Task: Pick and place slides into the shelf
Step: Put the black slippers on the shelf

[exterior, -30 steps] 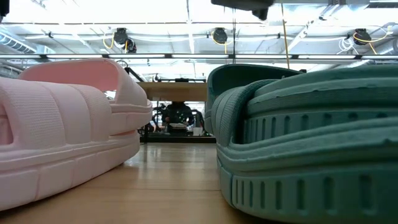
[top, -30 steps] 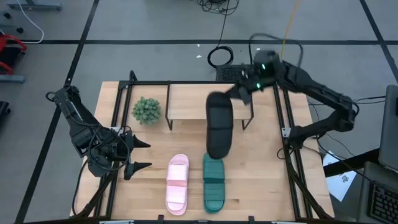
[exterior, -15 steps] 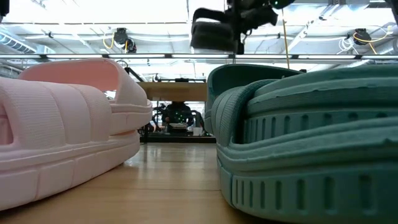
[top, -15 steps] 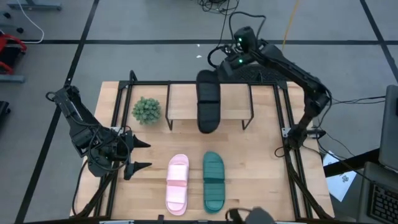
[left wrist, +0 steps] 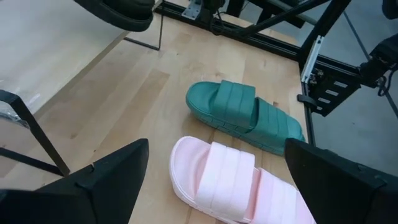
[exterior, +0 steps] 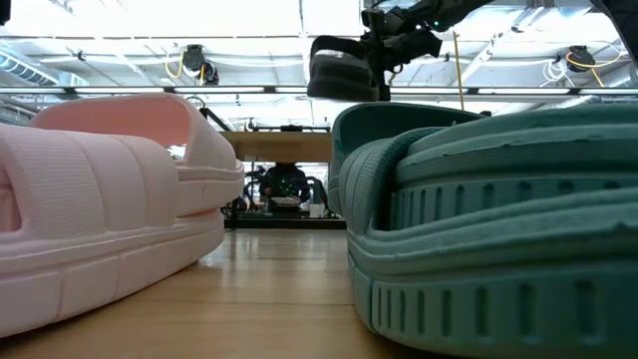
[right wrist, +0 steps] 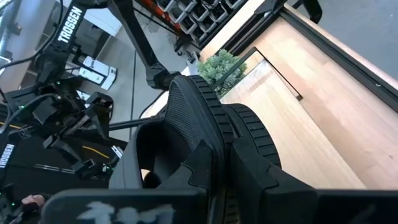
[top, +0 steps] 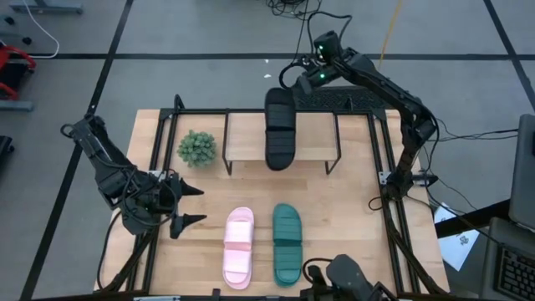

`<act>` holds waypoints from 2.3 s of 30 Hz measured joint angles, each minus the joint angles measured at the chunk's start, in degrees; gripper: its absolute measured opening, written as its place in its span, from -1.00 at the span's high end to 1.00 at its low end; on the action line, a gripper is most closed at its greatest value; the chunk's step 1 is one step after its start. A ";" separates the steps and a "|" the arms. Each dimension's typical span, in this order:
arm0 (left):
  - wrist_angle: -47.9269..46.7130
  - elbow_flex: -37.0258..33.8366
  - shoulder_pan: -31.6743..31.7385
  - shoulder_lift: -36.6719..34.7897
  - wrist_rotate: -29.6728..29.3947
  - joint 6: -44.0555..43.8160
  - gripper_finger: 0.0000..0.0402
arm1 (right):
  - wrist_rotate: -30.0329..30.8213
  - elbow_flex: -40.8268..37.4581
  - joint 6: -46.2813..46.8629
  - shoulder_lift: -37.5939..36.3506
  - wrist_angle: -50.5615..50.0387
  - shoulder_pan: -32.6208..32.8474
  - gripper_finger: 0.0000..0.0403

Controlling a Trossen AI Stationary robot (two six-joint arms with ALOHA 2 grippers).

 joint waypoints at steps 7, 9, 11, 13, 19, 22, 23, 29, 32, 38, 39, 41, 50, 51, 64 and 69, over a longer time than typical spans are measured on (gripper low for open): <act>-0.05 0.00 1.92 0.02 2.63 0.40 -0.87 | -0.05 0.00 -1.24 1.41 -1.02 -0.29 0.87; -0.07 0.00 2.20 0.01 2.96 0.40 -0.88 | 0.19 -0.04 -1.84 1.45 -1.36 -0.43 0.87; -0.07 0.00 2.18 0.02 2.98 0.40 -0.88 | 0.21 -0.04 -2.29 1.51 -1.31 -0.44 0.87; -0.07 0.00 2.18 0.01 2.98 0.40 -0.88 | 0.26 -0.04 -2.19 1.59 -1.37 -0.71 0.87; -0.07 0.00 2.18 0.00 2.98 0.40 -0.88 | 0.53 -1.11 -1.92 1.60 -1.36 -0.76 0.88; -0.07 0.00 2.18 0.00 2.98 0.40 -0.88 | 1.22 -2.31 -1.84 1.60 -1.36 -0.75 0.88; -0.08 0.00 2.18 0.01 2.98 0.40 -0.88 | 2.03 -2.55 -2.02 1.60 -1.32 -0.71 0.88; -0.08 0.00 2.18 0.02 2.98 0.39 -0.88 | 2.42 -4.20 -1.57 1.60 1.72 -0.76 0.88; -0.09 0.00 2.18 0.01 2.98 0.37 -0.88 | 2.42 -4.20 -1.74 1.60 2.18 -0.78 0.88; -0.08 0.00 2.18 0.02 2.98 0.36 -0.88 | 2.40 -4.20 -1.76 1.60 2.16 -0.78 0.88; -0.09 0.00 2.18 0.02 2.98 0.36 -0.88 | 2.49 -4.21 -1.78 1.60 2.14 -0.78 0.88; -0.08 0.00 2.18 0.02 2.98 0.35 -0.88 | 3.25 -4.72 -1.83 1.60 2.26 -0.78 0.88; -0.07 0.00 2.18 0.01 2.98 0.90 -0.88 | 3.32 -10.01 -1.73 1.60 5.57 -1.21 0.88; -0.07 0.00 2.18 0.00 2.97 0.90 -0.88 | 3.34 -10.26 -1.78 1.60 5.87 -1.26 0.88; -0.07 0.00 2.18 0.02 2.93 0.93 -0.87 | 3.92 -10.47 -3.67 1.60 6.32 -1.43 0.88; -0.05 0.00 2.18 0.01 2.92 0.94 -0.87 | 5.02 -10.47 -4.61 1.60 6.00 -1.53 0.89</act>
